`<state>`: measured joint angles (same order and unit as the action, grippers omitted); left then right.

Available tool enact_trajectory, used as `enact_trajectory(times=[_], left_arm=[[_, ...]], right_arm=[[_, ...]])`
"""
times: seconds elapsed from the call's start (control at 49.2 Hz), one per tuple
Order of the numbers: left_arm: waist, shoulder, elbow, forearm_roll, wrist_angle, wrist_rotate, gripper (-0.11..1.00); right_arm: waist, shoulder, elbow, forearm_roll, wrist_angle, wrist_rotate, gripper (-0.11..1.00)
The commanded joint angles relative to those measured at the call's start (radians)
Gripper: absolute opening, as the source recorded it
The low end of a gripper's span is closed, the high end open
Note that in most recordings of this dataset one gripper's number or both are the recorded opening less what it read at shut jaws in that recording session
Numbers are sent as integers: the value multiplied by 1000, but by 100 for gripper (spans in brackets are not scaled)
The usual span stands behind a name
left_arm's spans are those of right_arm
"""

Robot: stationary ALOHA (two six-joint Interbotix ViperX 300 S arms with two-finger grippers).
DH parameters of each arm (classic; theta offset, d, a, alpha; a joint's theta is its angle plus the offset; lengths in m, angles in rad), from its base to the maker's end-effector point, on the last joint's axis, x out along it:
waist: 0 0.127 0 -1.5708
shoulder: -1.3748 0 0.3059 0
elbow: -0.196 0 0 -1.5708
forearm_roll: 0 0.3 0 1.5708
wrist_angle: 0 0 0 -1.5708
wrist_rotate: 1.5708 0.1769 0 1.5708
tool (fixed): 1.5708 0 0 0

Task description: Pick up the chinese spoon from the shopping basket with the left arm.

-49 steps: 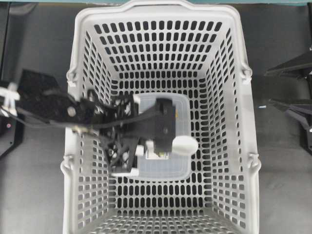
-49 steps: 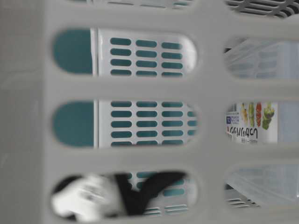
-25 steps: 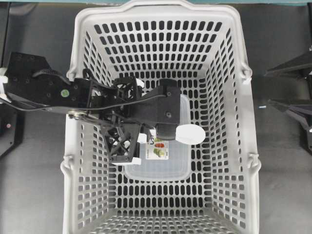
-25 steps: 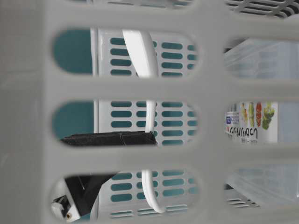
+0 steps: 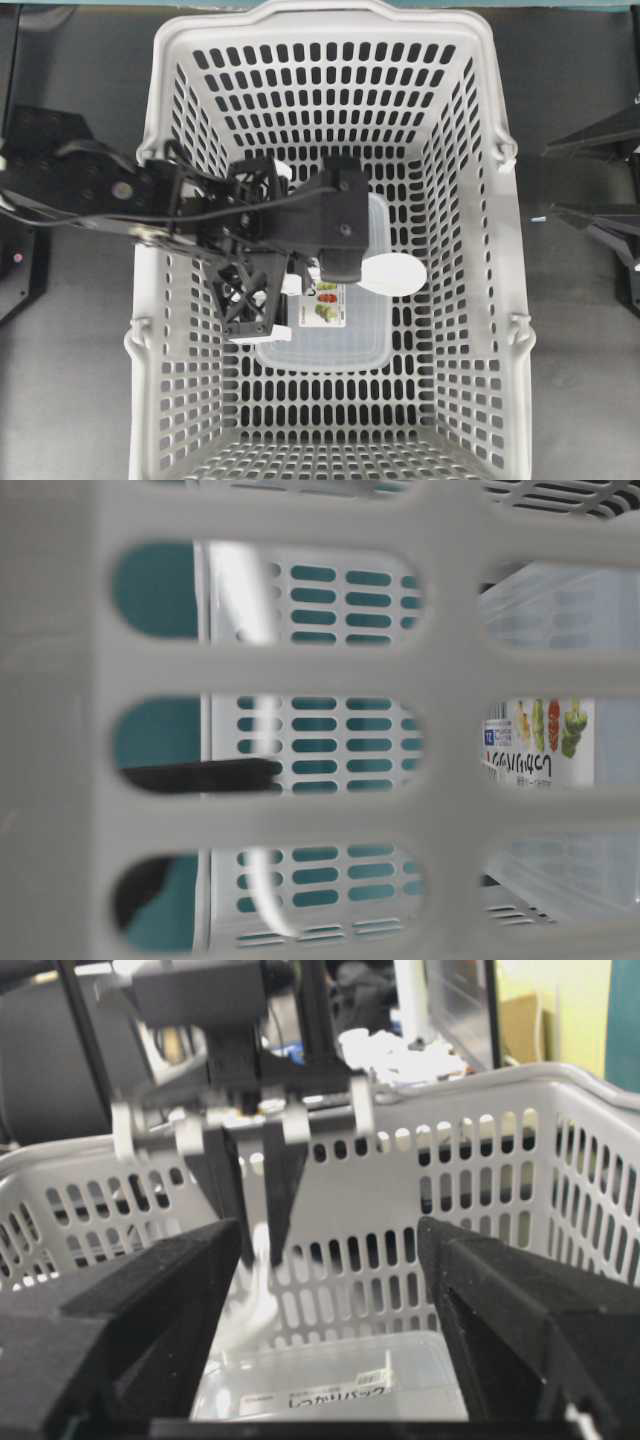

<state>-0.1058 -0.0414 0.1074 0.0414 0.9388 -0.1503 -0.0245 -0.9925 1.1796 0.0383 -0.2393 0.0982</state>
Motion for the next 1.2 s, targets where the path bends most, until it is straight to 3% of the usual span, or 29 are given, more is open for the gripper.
enact_trajectory(times=[0.0, 0.366, 1.179], left_arm=[[-3, -37, -38, 3, 12, -3, 13], [-5, -35, -101, 3, 123, -8, 13], [-6, -32, -75, 3, 124, -8, 13]], right_arm=[[-2, 6, -12, 3, -5, 2, 69], [-2, 5, -11, 3, -5, 3, 69], [-2, 5, -9, 3, -5, 3, 69]])
